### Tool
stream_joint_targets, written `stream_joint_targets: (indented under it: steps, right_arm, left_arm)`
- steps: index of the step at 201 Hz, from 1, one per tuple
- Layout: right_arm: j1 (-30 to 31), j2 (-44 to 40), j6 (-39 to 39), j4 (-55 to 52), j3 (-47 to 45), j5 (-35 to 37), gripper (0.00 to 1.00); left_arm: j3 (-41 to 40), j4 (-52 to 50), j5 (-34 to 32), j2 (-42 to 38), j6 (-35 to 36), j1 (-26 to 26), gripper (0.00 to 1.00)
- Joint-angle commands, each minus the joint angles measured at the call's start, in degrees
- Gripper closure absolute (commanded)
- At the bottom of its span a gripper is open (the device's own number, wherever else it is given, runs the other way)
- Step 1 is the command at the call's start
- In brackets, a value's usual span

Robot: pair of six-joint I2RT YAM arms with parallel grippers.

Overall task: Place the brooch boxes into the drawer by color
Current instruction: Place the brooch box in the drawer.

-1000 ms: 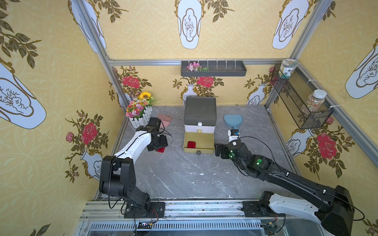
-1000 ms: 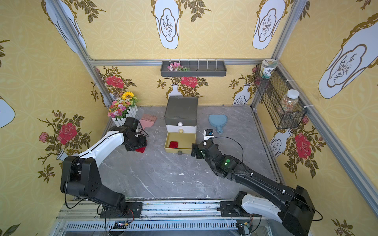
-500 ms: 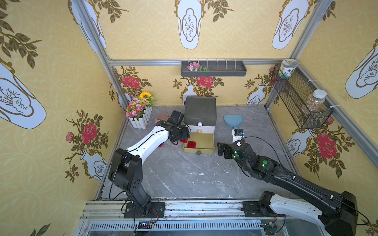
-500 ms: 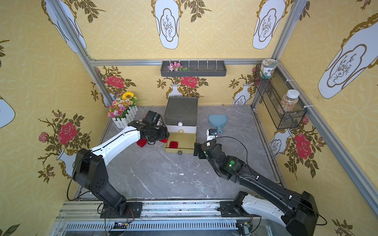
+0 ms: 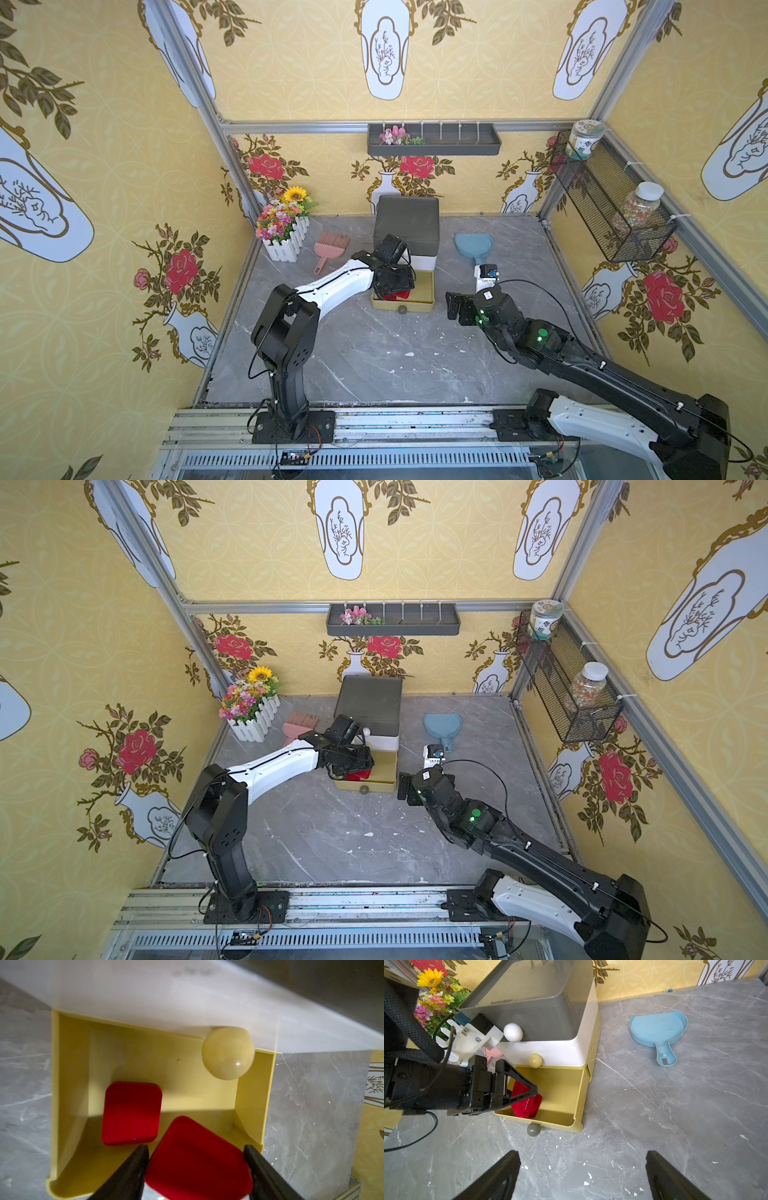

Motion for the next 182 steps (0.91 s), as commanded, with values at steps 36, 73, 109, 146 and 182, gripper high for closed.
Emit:
stream_joint_targets:
  steps: [36,73,109,146,182]
  right_arm:
    - [-0.02,-0.45,-0.1,0.04,-0.35,0.96,0.02]
    - [0.05,-0.64,0.21,-0.15,-0.64,0.83,0.02]
    - [0.07,-0.73,0.2,-0.21,-0.62,0.81,0.02]
    - [0.03,-0.49,0.35,-0.22,-0.6,0.66,0.02]
    - [0.07,0.04,0.56,0.07,-0.59,0.35,0.02]
  left_arm:
    - [0.17,3.07,-1.5,1.78,-1.92,-1.06,0.3]
    - [0.08,3.32,-1.93,2.42,-2.28,-1.5,0.3]
    - [0.51,3.43,-2.04,3.01,-2.34,-1.85,0.27]
    - [0.79,3.31,-1.93,3.1,-1.73,-1.94,0.24]
    - [1.04,3.3,-1.74,2.9,-1.36,-1.94,0.2]
